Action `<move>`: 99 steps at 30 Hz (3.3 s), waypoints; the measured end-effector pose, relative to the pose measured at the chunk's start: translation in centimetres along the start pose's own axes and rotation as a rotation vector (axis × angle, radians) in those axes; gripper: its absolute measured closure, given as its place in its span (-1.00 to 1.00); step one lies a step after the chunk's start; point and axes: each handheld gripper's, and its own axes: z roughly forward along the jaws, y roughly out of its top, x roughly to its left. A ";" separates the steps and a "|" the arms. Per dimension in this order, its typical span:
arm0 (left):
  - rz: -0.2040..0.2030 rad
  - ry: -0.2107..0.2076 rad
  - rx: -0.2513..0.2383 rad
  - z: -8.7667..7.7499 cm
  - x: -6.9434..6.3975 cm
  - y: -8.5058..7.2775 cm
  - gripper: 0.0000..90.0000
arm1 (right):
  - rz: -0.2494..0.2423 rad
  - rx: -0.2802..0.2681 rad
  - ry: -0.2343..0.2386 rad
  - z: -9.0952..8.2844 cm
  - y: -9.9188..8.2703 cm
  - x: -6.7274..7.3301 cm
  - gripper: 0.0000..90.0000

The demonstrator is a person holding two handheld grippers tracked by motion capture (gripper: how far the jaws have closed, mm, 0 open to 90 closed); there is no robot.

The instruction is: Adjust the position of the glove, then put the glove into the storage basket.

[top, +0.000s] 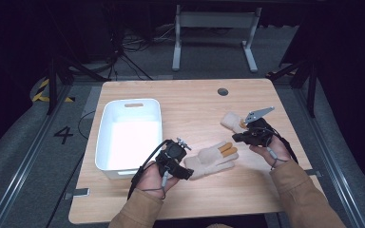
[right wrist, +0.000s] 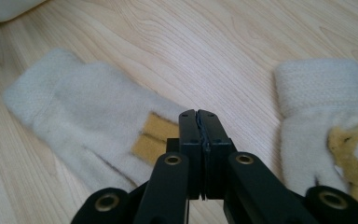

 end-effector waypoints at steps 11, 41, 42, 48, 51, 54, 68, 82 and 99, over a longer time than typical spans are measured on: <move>0.018 -0.025 -0.020 -0.9 -0.4 -0.6 -0.12 | -0.039 0.029 0.001 2.2 1.1 1.2 0.98; 0.015 -0.015 -0.008 -1.3 -1.0 -1.4 -0.14 | -0.040 0.184 -0.008 7.7 1.5 0.8 0.98; 0.021 -0.015 -0.011 -1.3 -1.0 -1.1 -0.14 | -0.040 0.188 -0.010 7.4 1.3 0.9 0.98; 0.041 -0.026 -0.016 -1.2 -1.2 -0.3 -0.14 | -0.040 0.206 -0.006 6.6 0.5 1.7 0.98; 0.054 -0.027 -0.018 -1.1 -1.3 0.1 -0.14 | -0.042 0.213 -0.005 6.3 0.2 2.0 0.98; 0.059 -0.031 -0.018 -1.0 -1.3 0.5 -0.13 | -0.038 0.217 -0.003 6.0 -0.1 2.2 0.98; 0.080 -0.041 -0.041 -0.7 -1.1 1.8 -0.12 | 0.006 0.039 -0.022 2.7 -1.0 2.2 0.89; 0.083 -0.067 -0.042 -0.2 -0.9 2.5 -0.12 | 0.095 -0.224 -0.093 -1.3 -2.2 1.4 0.27; 0.067 -0.044 -0.061 -0.9 -0.7 1.6 -0.12 | 0.284 -0.287 -0.303 -2.1 -3.3 -1.7 0.01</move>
